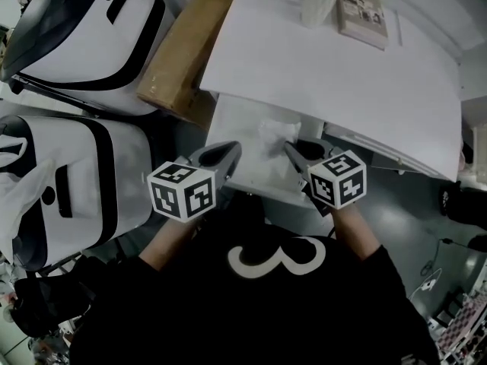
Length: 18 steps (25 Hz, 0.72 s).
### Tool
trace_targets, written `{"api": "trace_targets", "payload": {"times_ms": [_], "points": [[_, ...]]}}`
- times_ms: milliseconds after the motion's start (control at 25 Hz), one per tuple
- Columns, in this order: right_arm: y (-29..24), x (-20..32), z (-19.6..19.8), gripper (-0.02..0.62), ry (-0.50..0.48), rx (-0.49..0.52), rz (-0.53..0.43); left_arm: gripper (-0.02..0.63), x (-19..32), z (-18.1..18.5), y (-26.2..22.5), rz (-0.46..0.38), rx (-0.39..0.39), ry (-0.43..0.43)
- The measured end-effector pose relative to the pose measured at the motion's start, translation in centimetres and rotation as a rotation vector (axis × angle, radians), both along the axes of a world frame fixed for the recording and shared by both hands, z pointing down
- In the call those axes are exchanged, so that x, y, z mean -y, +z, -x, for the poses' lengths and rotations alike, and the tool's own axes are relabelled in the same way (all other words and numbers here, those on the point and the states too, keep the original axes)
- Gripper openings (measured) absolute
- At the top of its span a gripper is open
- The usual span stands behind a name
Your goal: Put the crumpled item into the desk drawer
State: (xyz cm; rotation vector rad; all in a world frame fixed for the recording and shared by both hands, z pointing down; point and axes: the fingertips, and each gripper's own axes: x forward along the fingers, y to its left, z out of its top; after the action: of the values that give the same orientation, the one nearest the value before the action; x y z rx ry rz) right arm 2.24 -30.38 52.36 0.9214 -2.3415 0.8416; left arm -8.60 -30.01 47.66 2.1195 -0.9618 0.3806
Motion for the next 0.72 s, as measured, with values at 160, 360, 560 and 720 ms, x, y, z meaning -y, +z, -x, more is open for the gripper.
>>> {"api": "trace_targets", "payload": {"times_ms": [160,360,560,720], "points": [[2.7,1.4,0.5,0.044,-0.017,-0.047,0.026,0.011,1.5,0.4,1.6,0.029,0.003,0.001],[6.7,2.2,1.4,0.044,-0.031,-0.09,0.079,0.011,2.3,1.1,3.3,0.07,0.001,-0.003],[10.6,2.8,2.2,0.044,-0.044,-0.123,0.14,0.011,2.8,1.5,4.5,0.1,0.002,-0.007],[13.3,3.2,2.4,0.044,-0.052,-0.159,0.177,0.011,3.3,1.8,5.1,0.117,0.001,-0.013]]}}
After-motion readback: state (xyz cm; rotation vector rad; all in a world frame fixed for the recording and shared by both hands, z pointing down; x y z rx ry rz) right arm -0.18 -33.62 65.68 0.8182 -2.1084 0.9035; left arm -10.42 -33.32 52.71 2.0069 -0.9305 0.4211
